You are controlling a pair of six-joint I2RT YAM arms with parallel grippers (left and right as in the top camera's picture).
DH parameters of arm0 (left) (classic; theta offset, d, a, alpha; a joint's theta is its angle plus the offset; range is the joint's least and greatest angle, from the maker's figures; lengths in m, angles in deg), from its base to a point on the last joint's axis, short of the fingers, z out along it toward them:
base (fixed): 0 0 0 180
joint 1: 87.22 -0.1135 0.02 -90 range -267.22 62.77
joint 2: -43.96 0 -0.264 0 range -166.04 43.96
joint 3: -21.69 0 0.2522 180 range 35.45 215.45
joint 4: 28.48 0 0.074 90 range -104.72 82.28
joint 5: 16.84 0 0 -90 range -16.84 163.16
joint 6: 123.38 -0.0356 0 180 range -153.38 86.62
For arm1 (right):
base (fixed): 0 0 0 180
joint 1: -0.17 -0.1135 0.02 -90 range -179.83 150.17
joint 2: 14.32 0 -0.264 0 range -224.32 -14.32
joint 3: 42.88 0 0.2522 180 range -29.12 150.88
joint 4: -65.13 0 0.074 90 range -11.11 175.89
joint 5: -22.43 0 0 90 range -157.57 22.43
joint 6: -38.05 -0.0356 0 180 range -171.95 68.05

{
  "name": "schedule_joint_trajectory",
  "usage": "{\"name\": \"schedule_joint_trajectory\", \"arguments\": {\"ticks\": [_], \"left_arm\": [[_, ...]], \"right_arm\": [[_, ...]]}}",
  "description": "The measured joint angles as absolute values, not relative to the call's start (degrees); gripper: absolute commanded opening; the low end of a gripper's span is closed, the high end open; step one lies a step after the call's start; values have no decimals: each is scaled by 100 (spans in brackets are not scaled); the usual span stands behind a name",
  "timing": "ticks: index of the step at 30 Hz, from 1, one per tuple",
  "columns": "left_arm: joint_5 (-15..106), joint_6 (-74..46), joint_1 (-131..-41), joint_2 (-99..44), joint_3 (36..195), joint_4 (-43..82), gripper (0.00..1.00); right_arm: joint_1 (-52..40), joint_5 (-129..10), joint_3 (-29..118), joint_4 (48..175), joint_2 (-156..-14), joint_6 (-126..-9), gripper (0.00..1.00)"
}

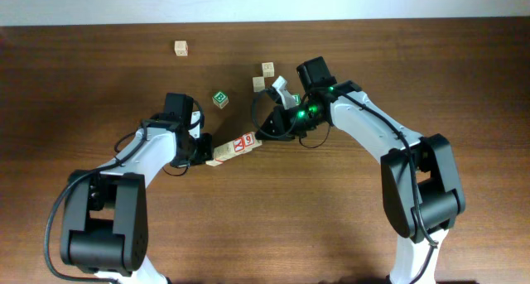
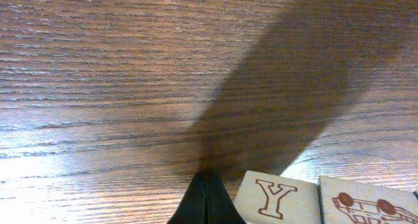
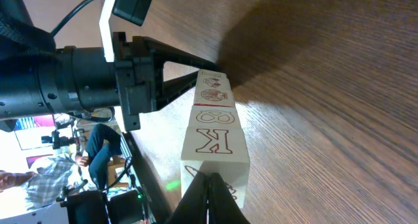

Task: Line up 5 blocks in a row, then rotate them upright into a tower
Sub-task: 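Squeeze the row between both grippers and tilt its right end upward, then rotate the held row upright, lifting its right end with the right gripper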

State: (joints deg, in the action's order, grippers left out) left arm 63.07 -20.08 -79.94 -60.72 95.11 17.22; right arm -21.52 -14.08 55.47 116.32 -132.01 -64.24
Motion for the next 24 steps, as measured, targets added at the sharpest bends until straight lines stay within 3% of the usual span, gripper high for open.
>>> {"name": "schedule_joint_trajectory", "arguments": {"ticks": [24], "left_arm": [[6390,-2008,-7998,-6074,9500,1720,0]], "right_arm": [[-2288,-1279,5624,11617,-13138,-6551,4]]}}
